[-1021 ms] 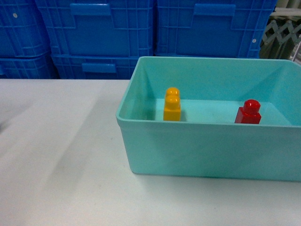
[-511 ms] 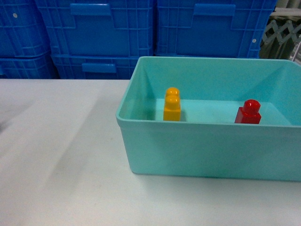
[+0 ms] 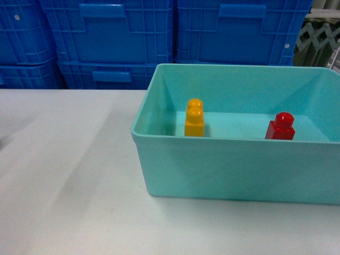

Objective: Pick red block from blue box to shelf

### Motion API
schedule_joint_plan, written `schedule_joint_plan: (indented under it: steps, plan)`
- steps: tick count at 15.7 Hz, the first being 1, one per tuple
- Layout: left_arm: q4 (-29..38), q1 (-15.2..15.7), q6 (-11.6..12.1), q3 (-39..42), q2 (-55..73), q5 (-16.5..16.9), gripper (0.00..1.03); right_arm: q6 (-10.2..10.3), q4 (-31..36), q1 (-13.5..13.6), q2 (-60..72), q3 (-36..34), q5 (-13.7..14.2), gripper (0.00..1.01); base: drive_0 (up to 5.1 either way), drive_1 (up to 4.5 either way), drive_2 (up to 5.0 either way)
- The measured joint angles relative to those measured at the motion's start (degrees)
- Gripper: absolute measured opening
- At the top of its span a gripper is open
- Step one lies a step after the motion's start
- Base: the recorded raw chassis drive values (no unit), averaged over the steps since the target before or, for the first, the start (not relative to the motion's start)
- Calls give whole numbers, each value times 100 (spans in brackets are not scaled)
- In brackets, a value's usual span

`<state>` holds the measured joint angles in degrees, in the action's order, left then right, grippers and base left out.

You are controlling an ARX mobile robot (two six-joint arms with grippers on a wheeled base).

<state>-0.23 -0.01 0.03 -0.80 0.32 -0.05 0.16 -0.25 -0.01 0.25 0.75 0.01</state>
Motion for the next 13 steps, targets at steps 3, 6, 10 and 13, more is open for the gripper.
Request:
schedule_joint_plan:
  steps: [3,6,10,13]
  plan:
    - [0,0,0,0,0,0,98,0,2,0,2,0,0,98,0,0,0]
    - [0,0,0,0,0,0,98,0,0,0,0,0,0,98,0,0,0]
    - [0,0,-2,0,0,0,98,0,0,0,2,0,0,98,0,0,0]
    - [0,0,0,0,0,0,98,0,0,0,2,0,0,98,0,0,0]
